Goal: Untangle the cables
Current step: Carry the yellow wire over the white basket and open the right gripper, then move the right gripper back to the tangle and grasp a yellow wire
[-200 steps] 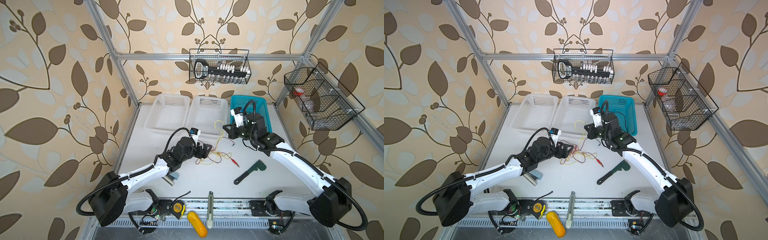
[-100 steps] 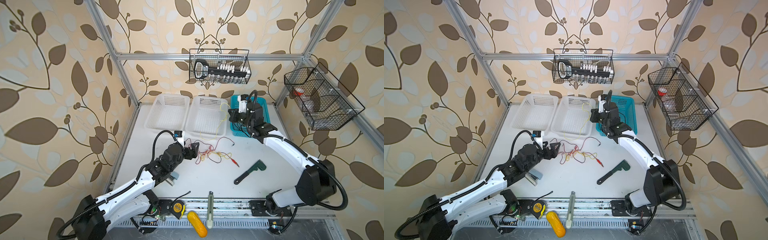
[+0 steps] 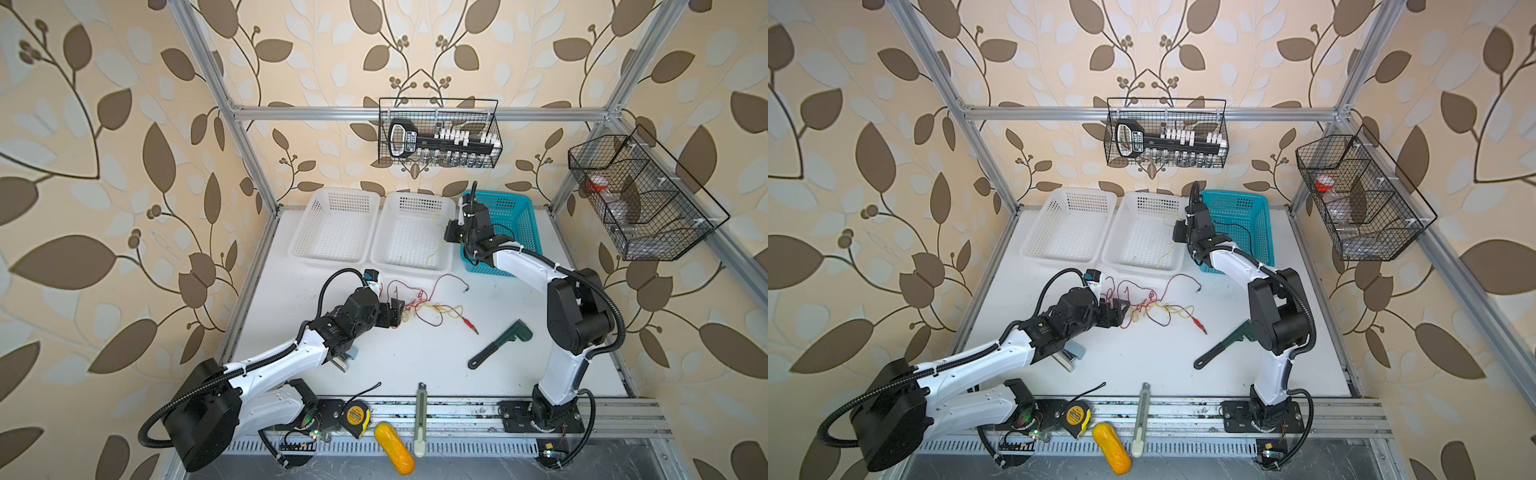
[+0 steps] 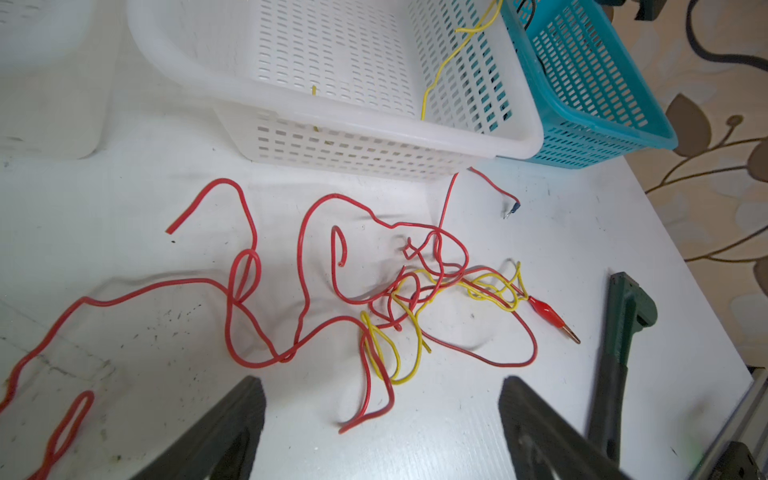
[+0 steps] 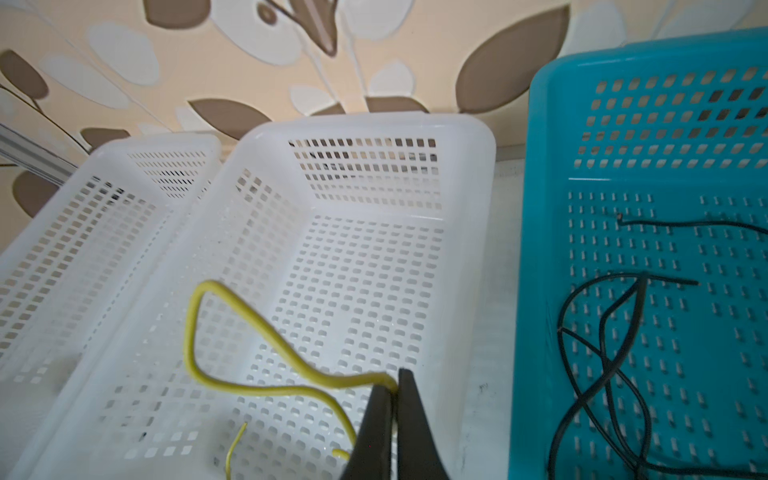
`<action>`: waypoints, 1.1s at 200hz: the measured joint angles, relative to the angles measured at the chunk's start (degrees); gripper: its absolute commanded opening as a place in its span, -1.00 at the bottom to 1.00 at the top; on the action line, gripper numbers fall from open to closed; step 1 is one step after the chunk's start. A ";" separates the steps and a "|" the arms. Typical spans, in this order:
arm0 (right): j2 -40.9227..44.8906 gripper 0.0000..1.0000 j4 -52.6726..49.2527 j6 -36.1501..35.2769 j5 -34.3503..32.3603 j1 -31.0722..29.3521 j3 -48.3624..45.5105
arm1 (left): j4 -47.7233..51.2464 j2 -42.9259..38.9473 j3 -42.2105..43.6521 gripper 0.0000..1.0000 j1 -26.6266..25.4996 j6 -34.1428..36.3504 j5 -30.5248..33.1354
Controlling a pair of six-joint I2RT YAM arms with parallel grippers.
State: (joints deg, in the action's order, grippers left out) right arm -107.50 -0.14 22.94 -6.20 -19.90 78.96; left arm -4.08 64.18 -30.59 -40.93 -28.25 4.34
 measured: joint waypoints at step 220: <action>23.87 -0.15 -3.87 -7.89 3.04 -14.97 -27.39 | 2.32 9.27 -5.88 0.76 -0.02 1.09 -2.86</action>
State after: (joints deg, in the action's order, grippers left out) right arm -83.64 -4.01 15.05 -3.16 -34.87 51.57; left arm -1.76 73.45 -36.47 -40.95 -27.16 1.48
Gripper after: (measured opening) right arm 0.422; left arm 0.885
